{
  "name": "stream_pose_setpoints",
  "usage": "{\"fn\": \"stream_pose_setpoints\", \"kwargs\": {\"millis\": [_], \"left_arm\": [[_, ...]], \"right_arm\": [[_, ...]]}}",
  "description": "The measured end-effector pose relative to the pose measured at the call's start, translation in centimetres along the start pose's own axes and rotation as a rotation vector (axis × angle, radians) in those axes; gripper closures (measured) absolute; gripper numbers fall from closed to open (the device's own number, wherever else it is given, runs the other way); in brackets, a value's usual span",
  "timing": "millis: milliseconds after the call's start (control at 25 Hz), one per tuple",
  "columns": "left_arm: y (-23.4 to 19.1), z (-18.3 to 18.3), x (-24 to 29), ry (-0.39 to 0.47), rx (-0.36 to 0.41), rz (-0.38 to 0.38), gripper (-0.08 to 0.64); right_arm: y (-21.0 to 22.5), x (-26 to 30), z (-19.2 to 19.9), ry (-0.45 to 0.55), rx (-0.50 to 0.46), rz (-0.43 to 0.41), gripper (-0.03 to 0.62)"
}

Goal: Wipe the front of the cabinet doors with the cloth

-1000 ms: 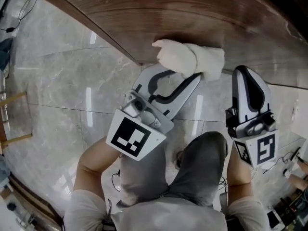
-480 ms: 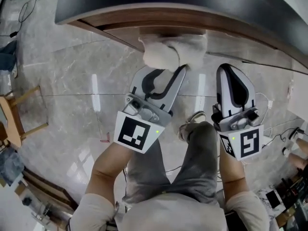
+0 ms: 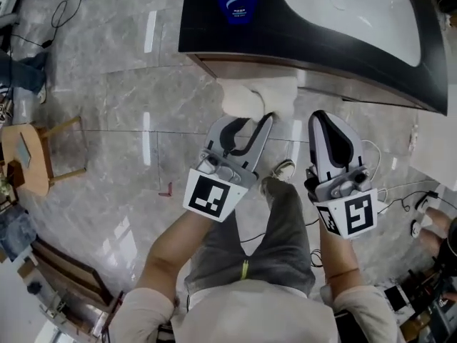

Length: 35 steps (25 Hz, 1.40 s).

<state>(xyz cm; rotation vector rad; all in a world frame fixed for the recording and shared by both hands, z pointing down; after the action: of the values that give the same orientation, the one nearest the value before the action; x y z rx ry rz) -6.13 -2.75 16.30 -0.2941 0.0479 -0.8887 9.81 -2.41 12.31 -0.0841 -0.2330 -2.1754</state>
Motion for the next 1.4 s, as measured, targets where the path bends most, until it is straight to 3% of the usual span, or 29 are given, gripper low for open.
{"fn": "stream_pose_setpoints", "kwargs": {"millis": [320, 640, 880, 1120, 1280, 1400], "left_arm": [[4.0, -14.3, -2.7, 0.058, 0.002, -0.059, 0.476], [7.8, -28.5, -3.4, 0.124, 0.094, -0.086, 0.475], [11.3, -36.0, -5.3, 0.177, 0.162, -0.075, 0.474], [13.3, -41.4, -8.5, 0.220, 0.166, -0.055, 0.474], [13.4, -44.7, -12.0, 0.284, 0.224, -0.102, 0.474], [13.4, -45.5, -15.1, 0.319, 0.226, -0.147, 0.474]], "right_arm": [[-3.3, -4.0, -13.7, -0.021, 0.008, -0.011, 0.555], [-2.0, -7.5, -25.4, 0.051, -0.023, 0.045, 0.555], [-1.3, -10.4, -30.9, 0.105, -0.005, 0.064, 0.555], [-1.1, -13.6, -34.7, 0.148, -0.027, 0.093, 0.555], [-1.3, -15.6, -36.4, 0.185, -0.036, 0.118, 0.555], [-1.7, -17.0, -36.8, 0.203, -0.039, 0.123, 0.555]]}}
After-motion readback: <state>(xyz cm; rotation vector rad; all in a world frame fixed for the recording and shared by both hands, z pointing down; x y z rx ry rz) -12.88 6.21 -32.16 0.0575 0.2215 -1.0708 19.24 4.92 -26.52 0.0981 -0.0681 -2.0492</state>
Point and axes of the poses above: the fingertips, and each gripper's own axes: x forward along the fingers, y to its right, z out of its underside, the point moved 7 cm from there along -x, backward along the fingers, and after that the axes turned 1 degree about -y, right-handed, at the moved point
